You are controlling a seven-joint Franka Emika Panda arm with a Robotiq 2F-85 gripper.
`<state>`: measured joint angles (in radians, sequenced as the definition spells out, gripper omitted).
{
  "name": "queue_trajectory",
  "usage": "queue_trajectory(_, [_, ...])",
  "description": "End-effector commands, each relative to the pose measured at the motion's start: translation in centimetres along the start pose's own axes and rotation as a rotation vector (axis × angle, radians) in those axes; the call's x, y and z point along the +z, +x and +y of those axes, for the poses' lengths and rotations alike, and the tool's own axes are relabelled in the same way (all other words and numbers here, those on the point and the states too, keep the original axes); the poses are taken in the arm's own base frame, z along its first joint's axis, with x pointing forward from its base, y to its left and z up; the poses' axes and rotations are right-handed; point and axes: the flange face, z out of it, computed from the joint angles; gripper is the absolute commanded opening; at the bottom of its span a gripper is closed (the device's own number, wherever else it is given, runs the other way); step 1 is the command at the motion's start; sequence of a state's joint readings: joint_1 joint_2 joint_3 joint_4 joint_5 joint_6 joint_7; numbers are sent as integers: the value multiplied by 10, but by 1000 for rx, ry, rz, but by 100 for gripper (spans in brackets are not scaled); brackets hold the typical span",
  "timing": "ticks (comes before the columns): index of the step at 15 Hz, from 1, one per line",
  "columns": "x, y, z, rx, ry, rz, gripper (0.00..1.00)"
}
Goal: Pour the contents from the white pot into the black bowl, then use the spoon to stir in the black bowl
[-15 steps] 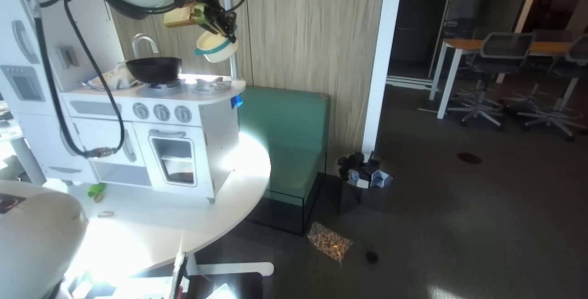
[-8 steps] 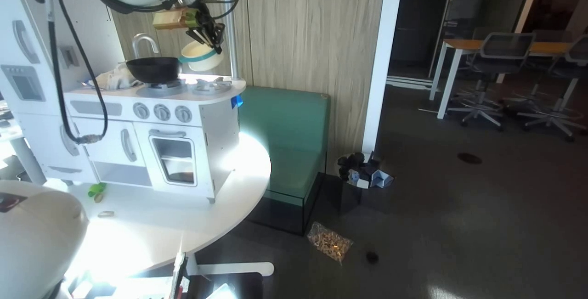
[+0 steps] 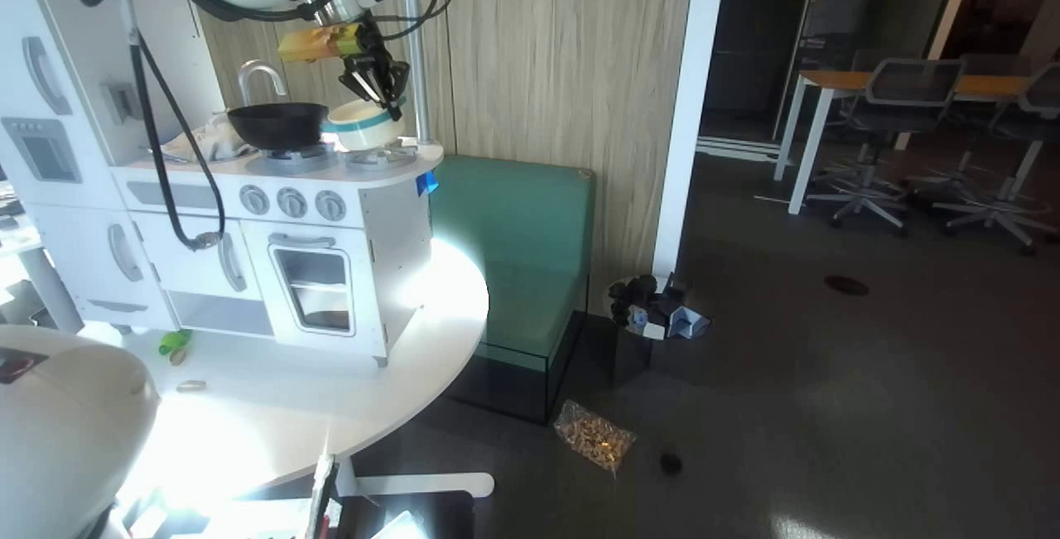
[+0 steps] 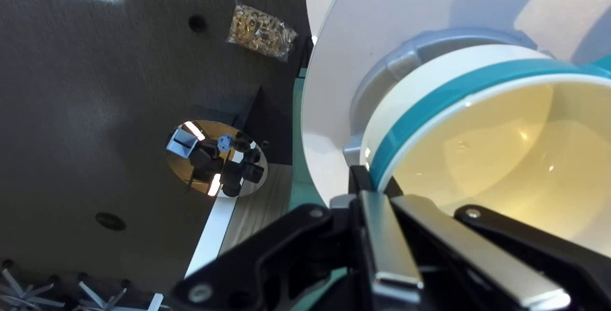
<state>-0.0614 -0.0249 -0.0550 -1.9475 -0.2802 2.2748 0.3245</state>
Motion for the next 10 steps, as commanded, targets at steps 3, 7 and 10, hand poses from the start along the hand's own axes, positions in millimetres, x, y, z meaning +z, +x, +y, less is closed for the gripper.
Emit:
queue_trajectory(3, [21,24,-8,-47,19,-14,1])
queue_trajectory(7, [13,21,-14,-86,27,-26,36])
queue_trajectory(10, [-6,3,-26,-126,29,-52,59])
